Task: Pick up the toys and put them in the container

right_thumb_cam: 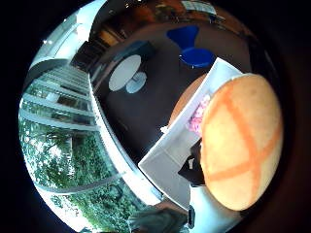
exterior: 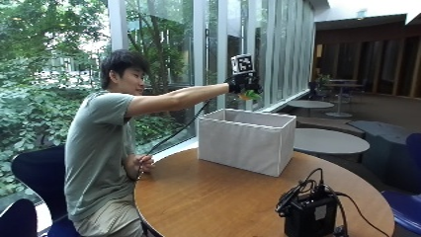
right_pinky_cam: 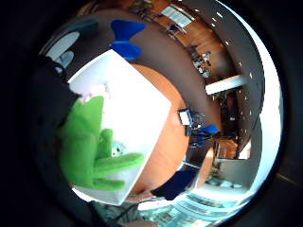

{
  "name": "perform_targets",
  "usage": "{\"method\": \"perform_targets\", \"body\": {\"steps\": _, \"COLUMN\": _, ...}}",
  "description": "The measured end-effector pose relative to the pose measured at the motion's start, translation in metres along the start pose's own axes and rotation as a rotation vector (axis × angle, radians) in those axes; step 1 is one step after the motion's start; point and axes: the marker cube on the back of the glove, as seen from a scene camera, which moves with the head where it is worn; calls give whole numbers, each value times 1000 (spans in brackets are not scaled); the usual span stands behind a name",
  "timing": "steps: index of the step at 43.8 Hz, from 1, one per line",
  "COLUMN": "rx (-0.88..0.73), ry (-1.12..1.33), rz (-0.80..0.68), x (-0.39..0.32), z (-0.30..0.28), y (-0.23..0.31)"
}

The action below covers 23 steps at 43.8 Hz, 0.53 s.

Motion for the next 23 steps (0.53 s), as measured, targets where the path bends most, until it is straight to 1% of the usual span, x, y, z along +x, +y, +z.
{"method": "perform_targets", "body": {"steps": 2, "rx": -17, "ry": 110, "rz": -23, "x": 12, "z": 8, "y": 0}}
{"method": "perform_targets", "body": {"steps": 4, "rx": -16, "ry": 128, "rz": -12, "x": 16, "z": 12, "y": -1}}
{"method": "perform_targets", "body": {"steps": 7, "rx": -13, "ry": 74, "rz": 181, "x": 22, "z": 15, "y": -5}}
{"method": "perform_targets", "body": {"steps": 9, "rx": -64, "ry": 68, "rz": 245, "x": 26, "z": 17, "y": -4}}
{"method": "perform_targets", "body": {"steps": 13, "rx": -222, "ry": 82, "rz": 267, "x": 33, "z": 24, "y": 2}}
{"method": "perform_targets", "body": {"steps": 15, "rx": -257, "ry": 83, "rz": 264, "x": 34, "z": 26, "y": 4}}
{"method": "perform_targets", "body": {"steps": 18, "rx": -246, "ry": 93, "rz": 283, "x": 30, "z": 28, "y": 1}}
{"method": "perform_targets", "body": {"steps": 20, "rx": -220, "ry": 119, "rz": 347, "x": 22, "z": 30, "y": -7}}
{"method": "perform_targets", "body": {"steps": 23, "rx": -187, "ry": 96, "rz": 452, "x": 12, "z": 31, "y": -19}}
